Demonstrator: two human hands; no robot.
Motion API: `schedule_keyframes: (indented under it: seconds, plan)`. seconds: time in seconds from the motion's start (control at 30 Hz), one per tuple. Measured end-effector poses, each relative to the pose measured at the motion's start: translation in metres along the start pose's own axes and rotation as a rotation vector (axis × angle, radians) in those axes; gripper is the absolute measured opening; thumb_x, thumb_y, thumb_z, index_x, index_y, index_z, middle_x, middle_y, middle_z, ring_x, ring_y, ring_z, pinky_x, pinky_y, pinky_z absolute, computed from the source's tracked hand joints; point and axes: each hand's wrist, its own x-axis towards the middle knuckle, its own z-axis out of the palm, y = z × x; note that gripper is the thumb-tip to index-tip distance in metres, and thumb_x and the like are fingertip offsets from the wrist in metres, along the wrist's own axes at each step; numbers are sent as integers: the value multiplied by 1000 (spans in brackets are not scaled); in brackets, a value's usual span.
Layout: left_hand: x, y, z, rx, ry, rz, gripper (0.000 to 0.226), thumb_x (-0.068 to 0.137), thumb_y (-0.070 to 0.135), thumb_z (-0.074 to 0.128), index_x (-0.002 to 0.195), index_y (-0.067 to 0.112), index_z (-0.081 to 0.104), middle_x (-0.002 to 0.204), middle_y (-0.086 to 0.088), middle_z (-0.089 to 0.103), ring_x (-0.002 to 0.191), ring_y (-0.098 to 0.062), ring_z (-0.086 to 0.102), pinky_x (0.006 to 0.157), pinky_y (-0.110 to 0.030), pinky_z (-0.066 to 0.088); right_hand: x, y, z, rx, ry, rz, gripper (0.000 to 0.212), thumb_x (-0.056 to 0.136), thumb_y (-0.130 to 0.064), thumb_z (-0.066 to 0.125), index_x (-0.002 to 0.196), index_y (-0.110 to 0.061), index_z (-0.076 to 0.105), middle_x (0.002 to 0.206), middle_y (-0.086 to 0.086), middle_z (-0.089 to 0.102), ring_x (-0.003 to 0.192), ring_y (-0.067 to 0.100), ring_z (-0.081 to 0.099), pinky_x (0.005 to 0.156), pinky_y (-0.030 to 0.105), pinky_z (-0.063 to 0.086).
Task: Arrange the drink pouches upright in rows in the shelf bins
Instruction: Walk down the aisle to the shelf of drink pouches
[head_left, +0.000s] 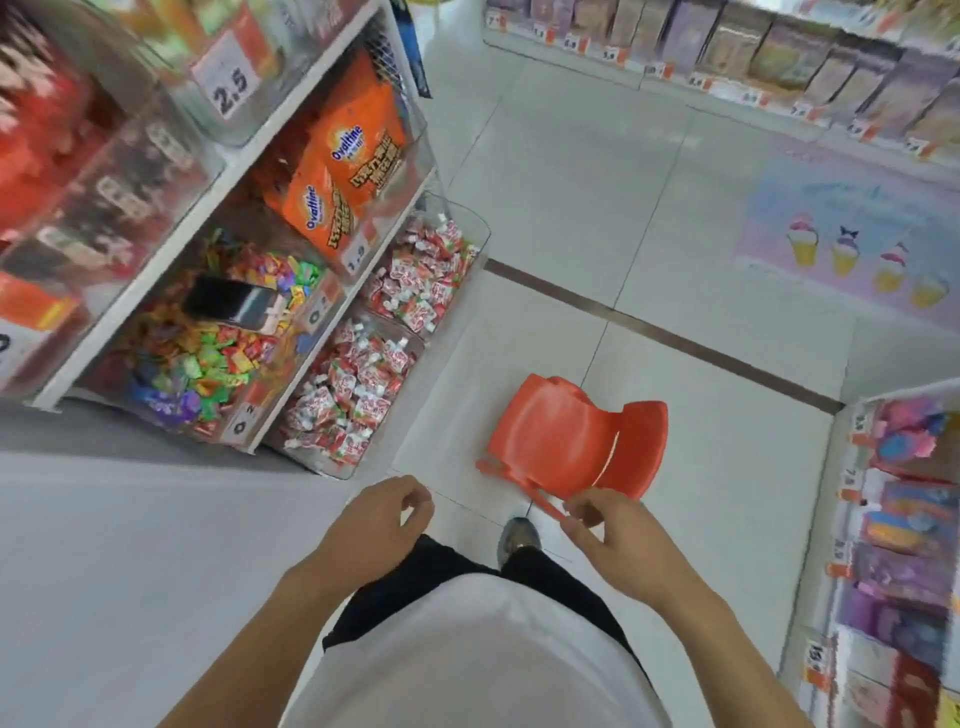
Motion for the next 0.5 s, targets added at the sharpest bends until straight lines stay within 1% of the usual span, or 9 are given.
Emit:
schedule_keyframes:
  seconds: [0.07, 0.1, 0.17, 0.2, 0.3, 0.37, 0.43, 0.5]
  plan:
    - [6, -8, -11, -46, 24, -66, 11, 95, 36, 49, 91, 33, 59, 93, 19, 62, 91, 1, 57, 76, -16, 43, 45, -21, -15, -63, -55, -68, 9, 94, -36, 59, 86, -32, 60, 79, -13, 61, 74, 4, 57, 68, 24, 46]
    - [8, -13, -16, -56, 35, -95, 11, 95, 35, 50, 91, 33, 59, 91, 18, 63, 89, 0, 58, 76, -15, 44, 66, -33, -20, -91, -92, -95, 11, 94, -36, 59, 83, -33, 58, 77, -13, 60, 72, 5, 57, 65, 24, 45]
    - [16, -26, -29, -99, 74, -157, 11, 95, 33, 51, 90, 32, 61, 90, 19, 63, 87, 2, 58, 75, -11, 42, 108, -62, -27, -135, -170, -157, 12, 94, -38, 57, 88, -28, 61, 82, -12, 63, 77, 8, 60, 70, 28, 49]
    - [22, -34, -34, -128, 94, -185, 11, 94, 31, 52, 89, 31, 62, 89, 19, 64, 87, 2, 58, 75, -10, 42, 129, -76, -28, -162, -201, -197, 17, 93, -39, 55, 92, -24, 64, 85, -12, 64, 79, 9, 61, 73, 29, 50]
    - [46, -64, -52, -201, 133, -259, 12, 94, 30, 53, 85, 28, 62, 87, 18, 65, 85, -1, 60, 79, -20, 48, 190, -122, -23, -271, -272, -310, 30, 88, -44, 47, 101, -23, 64, 89, -9, 63, 82, 11, 59, 77, 29, 48]
    - [64, -80, -66, -243, 150, -308, 13, 93, 32, 53, 85, 27, 61, 86, 15, 66, 83, -4, 61, 77, -22, 49, 225, -151, -9, -348, -326, -353, 28, 92, -40, 50, 109, -22, 64, 99, -6, 64, 89, 13, 59, 80, 28, 45]
    - [81, -93, -81, -290, 154, -357, 16, 93, 31, 54, 81, 23, 60, 80, 9, 65, 77, -9, 60, 73, -23, 46, 257, -179, 8, -398, -388, -378, 26, 96, -37, 54, 114, -20, 64, 108, -3, 65, 97, 15, 61, 82, 29, 47]
    - [95, -110, -92, -346, 144, -417, 19, 92, 34, 56, 74, 26, 56, 74, 7, 60, 73, -12, 57, 72, -26, 45, 284, -205, 24, -437, -461, -413, 27, 97, -35, 55, 114, -17, 64, 112, 2, 67, 102, 20, 62, 85, 31, 49]
